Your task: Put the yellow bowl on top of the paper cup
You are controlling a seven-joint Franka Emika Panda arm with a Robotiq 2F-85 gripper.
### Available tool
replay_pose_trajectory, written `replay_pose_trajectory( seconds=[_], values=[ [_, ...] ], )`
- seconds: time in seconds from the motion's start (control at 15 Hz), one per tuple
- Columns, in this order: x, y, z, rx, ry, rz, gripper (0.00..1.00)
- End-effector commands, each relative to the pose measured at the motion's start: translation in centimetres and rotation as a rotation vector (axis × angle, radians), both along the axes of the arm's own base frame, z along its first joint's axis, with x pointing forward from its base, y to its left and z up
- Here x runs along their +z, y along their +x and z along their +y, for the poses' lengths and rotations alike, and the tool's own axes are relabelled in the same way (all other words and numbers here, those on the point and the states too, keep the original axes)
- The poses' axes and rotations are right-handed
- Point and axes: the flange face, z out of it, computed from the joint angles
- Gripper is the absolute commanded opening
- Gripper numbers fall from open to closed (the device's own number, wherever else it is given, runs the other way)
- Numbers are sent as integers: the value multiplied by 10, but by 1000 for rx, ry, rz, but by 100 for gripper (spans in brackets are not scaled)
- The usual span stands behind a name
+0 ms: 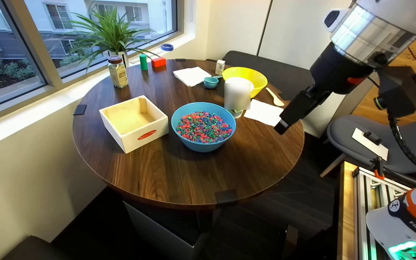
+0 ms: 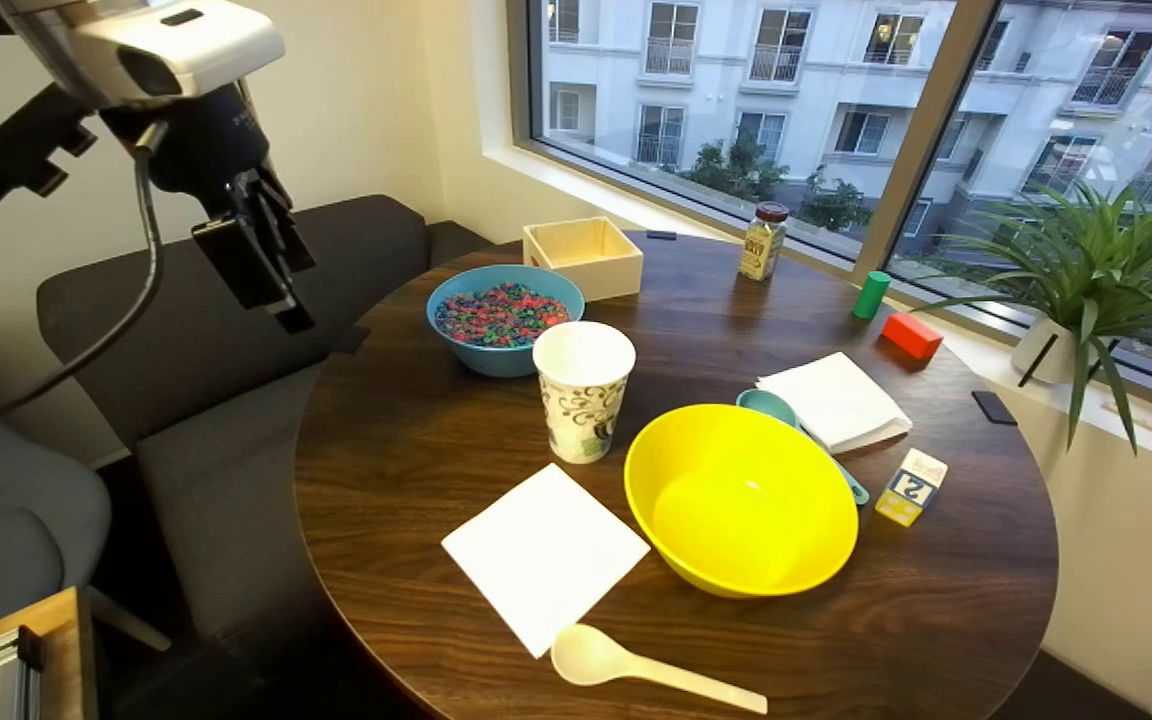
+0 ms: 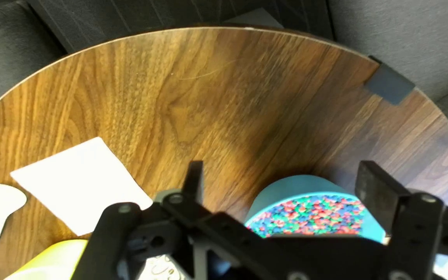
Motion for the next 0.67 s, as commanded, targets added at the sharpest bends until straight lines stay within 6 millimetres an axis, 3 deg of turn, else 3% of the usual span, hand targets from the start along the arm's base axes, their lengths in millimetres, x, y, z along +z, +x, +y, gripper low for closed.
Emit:
replay_pose_trajectory(
  seconds=[0.0,0.33,0.4,0.47,0.6],
  values=[
    [3,3,-42,-117,-54,-49,100],
    [-2,20,-108,-267,-58,-186,100],
    [-5,20,-116,-325,-46,-168,100],
    [4,24,-105,-246,-43,-157,100],
    [-2,24,-118,-297,-39,-150,100]
  ],
)
